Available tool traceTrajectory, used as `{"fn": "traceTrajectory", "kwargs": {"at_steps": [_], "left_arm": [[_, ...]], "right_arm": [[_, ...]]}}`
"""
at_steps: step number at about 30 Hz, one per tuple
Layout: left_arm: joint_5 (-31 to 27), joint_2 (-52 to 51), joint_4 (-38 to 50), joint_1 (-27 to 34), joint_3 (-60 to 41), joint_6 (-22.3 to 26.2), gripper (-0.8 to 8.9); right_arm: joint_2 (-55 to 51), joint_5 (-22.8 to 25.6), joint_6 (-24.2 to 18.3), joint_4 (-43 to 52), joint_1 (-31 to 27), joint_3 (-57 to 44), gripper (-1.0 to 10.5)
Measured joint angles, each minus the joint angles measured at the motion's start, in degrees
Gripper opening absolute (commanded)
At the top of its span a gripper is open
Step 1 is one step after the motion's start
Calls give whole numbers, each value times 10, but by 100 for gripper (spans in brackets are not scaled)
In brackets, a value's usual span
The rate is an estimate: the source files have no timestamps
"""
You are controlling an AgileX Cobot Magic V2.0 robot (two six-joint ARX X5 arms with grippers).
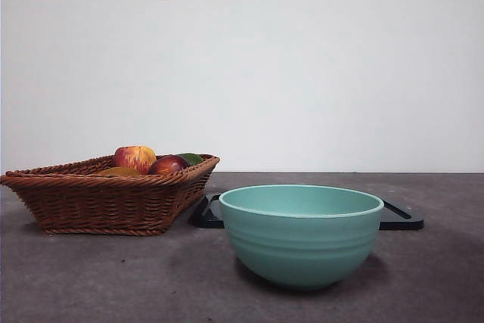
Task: Pick up the wifruite, put it on the bowl, pick up the plate, put it on desk
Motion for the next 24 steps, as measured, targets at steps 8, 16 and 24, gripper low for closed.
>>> {"fn": "traceTrajectory", "kwargs": {"at_steps": [8, 16, 24], "left_arm": [[0, 0, 0, 0, 0, 0, 8], [0, 0, 0, 0, 0, 0, 8], [0, 0, 0, 0, 0, 0, 8]], "right_arm": [[0, 8, 0, -42, -4, 0, 14], [0, 9, 0, -39, -4, 0, 14], [0, 9, 0, -39, -4, 0, 14]]}}
